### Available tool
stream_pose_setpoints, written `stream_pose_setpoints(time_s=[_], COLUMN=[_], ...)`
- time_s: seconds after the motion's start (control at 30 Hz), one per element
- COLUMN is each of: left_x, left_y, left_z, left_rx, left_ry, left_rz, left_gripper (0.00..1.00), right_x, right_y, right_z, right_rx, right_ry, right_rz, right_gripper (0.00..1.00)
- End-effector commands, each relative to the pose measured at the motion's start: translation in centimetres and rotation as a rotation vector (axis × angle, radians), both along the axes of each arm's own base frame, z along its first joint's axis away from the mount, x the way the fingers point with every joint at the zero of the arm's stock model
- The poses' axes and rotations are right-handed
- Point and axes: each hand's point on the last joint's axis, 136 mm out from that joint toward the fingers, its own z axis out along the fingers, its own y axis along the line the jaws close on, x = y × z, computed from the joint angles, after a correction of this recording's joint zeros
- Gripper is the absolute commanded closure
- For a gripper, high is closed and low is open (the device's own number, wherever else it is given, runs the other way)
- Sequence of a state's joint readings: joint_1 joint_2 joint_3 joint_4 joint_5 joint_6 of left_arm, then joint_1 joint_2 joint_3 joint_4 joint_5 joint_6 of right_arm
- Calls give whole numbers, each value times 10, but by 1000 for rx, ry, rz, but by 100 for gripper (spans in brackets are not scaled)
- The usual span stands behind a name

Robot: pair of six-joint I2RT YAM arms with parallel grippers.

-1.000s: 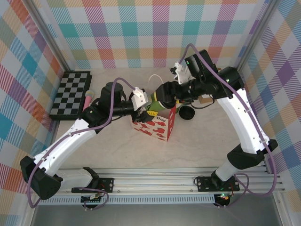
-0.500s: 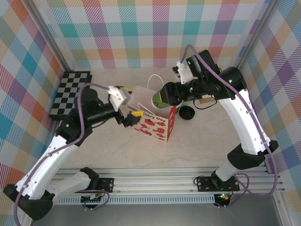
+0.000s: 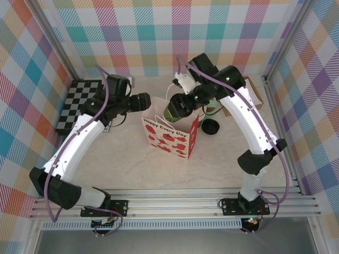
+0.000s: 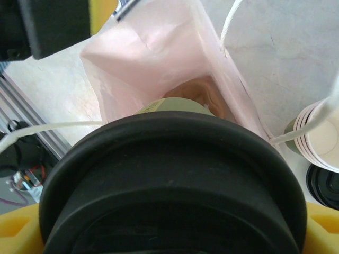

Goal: Pack the takeout coffee

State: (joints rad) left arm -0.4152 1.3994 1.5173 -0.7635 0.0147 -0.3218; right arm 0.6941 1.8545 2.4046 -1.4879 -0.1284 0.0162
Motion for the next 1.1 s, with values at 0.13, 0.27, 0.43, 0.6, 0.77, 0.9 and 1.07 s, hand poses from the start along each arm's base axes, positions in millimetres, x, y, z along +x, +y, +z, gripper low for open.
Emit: stream_pose_setpoints(time_s=[0.13,0.27,0.43,0.6,0.77,0.9,1.07], left_x=[-10,-11,-7,-2,0,0,-1], left_y=[-13,-20,-21,-24,-28,-31,-39], left_z=[-10,-21,-29,-33,-35,-35,-32], left_rx=[-69,-67,-41,-14,25,68,83], left_ry=[118,155,165,187,189,163,117], left_rz=[-38,-81,-97,-121,-180,-264,-358], left_gripper=[39,46,61,75,87,100,100], right_x=[3,5,-4,-10,-6,-5,1], right_y=[-7,2,16,20,21,15,4], right_z=[-29,-46,-59,-78,-87,-82,-80], right_rx=[-176,-243,-255,-303,-292,-262,-226], right_ry=[-21,-31,-5,11,65,101,145], right_rz=[42,72,150,183,120,70,7], right_gripper=[46,47,49,49,51,51,50])
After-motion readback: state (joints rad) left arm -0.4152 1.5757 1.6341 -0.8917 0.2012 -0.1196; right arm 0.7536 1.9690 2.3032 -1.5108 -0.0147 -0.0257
